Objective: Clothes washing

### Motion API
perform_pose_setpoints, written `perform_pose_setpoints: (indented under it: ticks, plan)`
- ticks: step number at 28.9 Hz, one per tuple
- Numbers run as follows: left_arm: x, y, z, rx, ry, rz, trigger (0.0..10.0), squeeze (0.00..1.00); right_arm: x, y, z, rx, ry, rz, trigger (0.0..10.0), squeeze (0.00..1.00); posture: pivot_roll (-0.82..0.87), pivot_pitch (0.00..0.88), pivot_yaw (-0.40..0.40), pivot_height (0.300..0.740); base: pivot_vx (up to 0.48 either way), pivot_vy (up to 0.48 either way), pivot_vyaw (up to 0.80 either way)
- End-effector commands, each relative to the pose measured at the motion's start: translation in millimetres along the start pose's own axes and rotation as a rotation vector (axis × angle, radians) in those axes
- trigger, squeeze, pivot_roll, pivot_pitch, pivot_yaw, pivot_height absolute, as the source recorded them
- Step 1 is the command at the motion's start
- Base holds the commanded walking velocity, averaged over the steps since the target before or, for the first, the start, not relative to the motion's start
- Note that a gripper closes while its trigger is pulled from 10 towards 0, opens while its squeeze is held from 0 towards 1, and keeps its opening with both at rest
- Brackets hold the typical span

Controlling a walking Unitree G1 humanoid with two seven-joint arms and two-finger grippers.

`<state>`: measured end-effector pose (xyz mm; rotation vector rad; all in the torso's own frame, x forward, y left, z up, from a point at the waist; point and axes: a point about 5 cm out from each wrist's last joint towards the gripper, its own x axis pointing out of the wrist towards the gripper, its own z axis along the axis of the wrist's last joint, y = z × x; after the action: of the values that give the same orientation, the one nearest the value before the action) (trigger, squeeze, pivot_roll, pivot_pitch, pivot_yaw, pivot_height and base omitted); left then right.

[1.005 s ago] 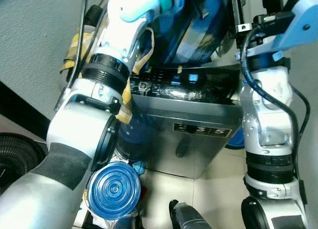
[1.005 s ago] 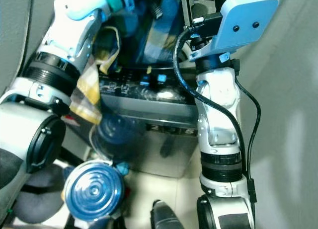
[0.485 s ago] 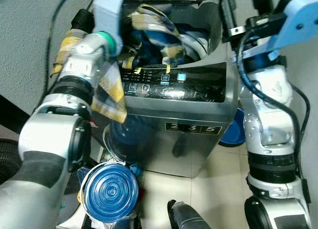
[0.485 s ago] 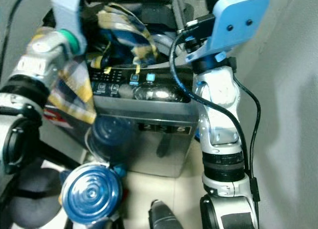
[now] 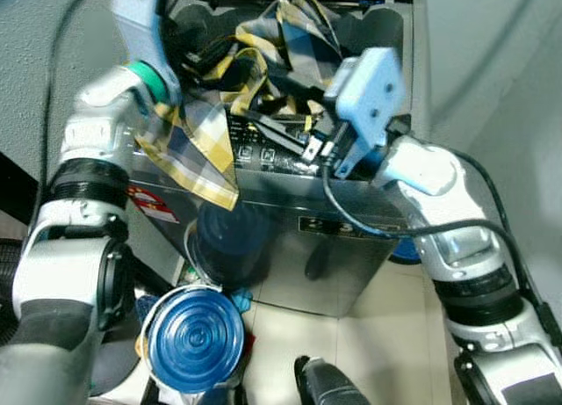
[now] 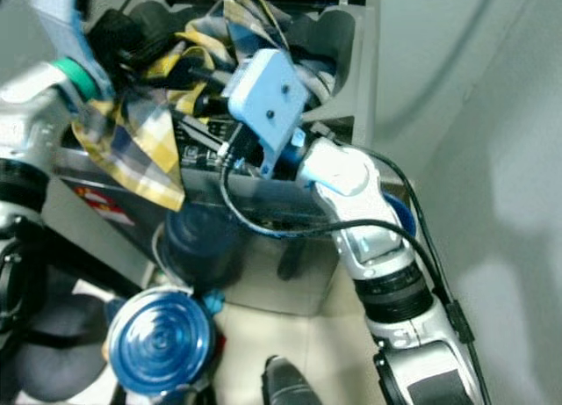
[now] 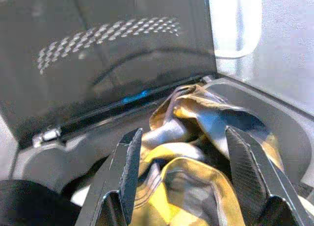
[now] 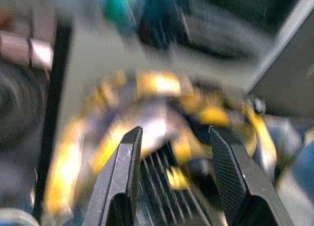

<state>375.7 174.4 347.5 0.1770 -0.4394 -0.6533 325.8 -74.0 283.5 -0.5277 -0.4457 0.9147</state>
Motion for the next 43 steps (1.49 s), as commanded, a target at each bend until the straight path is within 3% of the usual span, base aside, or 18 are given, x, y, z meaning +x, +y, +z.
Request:
perform_pose_setpoints:
  ticks: [1,2,3,5,6,8,9,14,15,18,20,22,24,32,33,34,35,43]
  plan:
    - [-7.7,-3.6,2.8,0.029,0.010,-0.035,10.0,0.00,2.6,2.0,-8.5,-0.011,0.063,0.032,10.0,0.00,0.04,0.094,0.081,0.740,0.000,0.000,0.00]
    - [-7.7,-3.6,2.8,0.029,0.010,-0.035,10.0,0.00,2.6,2.0,-8.5,-0.011,0.063,0.032,10.0,0.00,0.04,0.094,0.081,0.740,0.000,0.000,0.00]
    - [-18.6,-10.3,-2.2,0.006,0.034,-0.061,10.0,0.00,-3.3,-5.2,-16.5,-0.013,0.114,0.022,10.0,0.00,0.04,0.096,0.081,0.740,0.000,0.000,0.00]
    - [-18.6,-10.3,-2.2,0.006,0.034,-0.061,10.0,0.00,-3.3,-5.2,-16.5,-0.013,0.114,0.022,10.0,0.00,0.04,0.096,0.081,0.740,0.000,0.000,0.00]
    - [-30.2,-16.9,-10.1,-0.027,0.071,-0.085,10.0,0.00,-10.2,-10.5,-19.7,0.000,0.134,0.012,10.0,0.00,0.04,0.100,0.081,0.740,0.000,0.000,0.00]
    - [-30.2,-16.9,-10.1,-0.027,0.071,-0.085,10.0,0.00,-10.2,-10.5,-19.7,0.000,0.134,0.012,10.0,0.00,0.04,0.100,0.081,0.740,0.000,0.000,0.00]
    - [-41.2,-19.9,-20.8,-0.052,0.124,-0.081,10.0,0.00,-16.4,-13.9,-19.6,0.017,0.130,0.003,10.0,0.00,0.04,0.101,0.082,0.740,0.000,0.000,0.00]
    - [-41.2,-19.9,-20.8,-0.052,0.124,-0.081,10.0,0.00,-16.4,-13.9,-19.6,0.017,0.130,0.003,10.0,0.00,0.04,0.101,0.082,0.740,0.000,0.000,0.00]
    - [-53.4,-18.7,-35.5,-0.037,0.209,-0.058,10.0,0.00,-22.2,-14.0,-15.4,0.052,0.097,0.014,10.0,0.00,0.03,0.107,0.086,0.740,0.000,0.000,0.00]
    - [-53.4,-18.7,-35.5,-0.037,0.209,-0.058,10.0,0.00,-22.2,-14.0,-15.4,0.052,0.097,0.014,10.0,0.00,0.03,0.107,0.086,0.740,0.000,0.000,0.00]
    - [-74.0,-10.0,-59.7,-0.001,0.354,0.023,10.0,0.00,-21.6,-6.6,-1.1,0.130,-0.012,0.062,10.0,0.00,0.05,0.113,0.081,0.740,0.000,0.000,0.00]
    - [-74.0,-10.0,-59.7,-0.001,0.354,0.023,10.0,0.00,-21.6,-6.6,-1.1,0.130,-0.012,0.062,10.0,0.00,0.05,0.113,0.081,0.740,0.000,0.000,0.00]
    - [-85.3,-10.1,-77.9,-0.042,0.444,0.069,10.0,0.00,-15.0,-3.9,3.5,0.155,-0.056,0.086,10.0,0.00,0.05,0.113,0.083,0.740,0.000,0.000,0.00]
    - [-92.1,-16.4,-86.9,-0.069,0.498,0.080,10.0,0.00,-11.6,-8.4,2.5,0.140,-0.056,0.082,10.0,0.00,0.05,0.112,0.083,0.740,0.000,0.000,0.00]
    - [-94.7,-17.0,-88.5,-0.083,0.506,0.088,2.0,0.00,-12.0,-9.6,2.2,0.138,-0.055,0.077,10.0,0.00,0.05,0.117,0.082,0.740,0.000,0.000,0.00]
    - [-94.7,-17.0,-88.5,-0.083,0.506,0.088,2.0,0.00,-12.0,-9.6,2.2,0.138,-0.055,0.077,10.0,0.00,0.05,0.117,0.082,0.740,0.000,0.000,0.00]
    - [-97.2,-17.5,-89.7,-0.094,0.512,0.095,0.0,0.00,-12.5,-9.9,2.4,0.140,-0.056,0.076,10.0,0.00,0.05,0.116,0.082,0.740,0.000,0.000,0.00]
    - [-100.3,-15.6,-101.5,-0.115,0.551,0.103,0.0,0.00,-13.7,-10.1,5.5,0.152,-0.070,0.070,10.0,0.00,0.04,0.117,0.086,0.740,0.000,0.000,0.00]
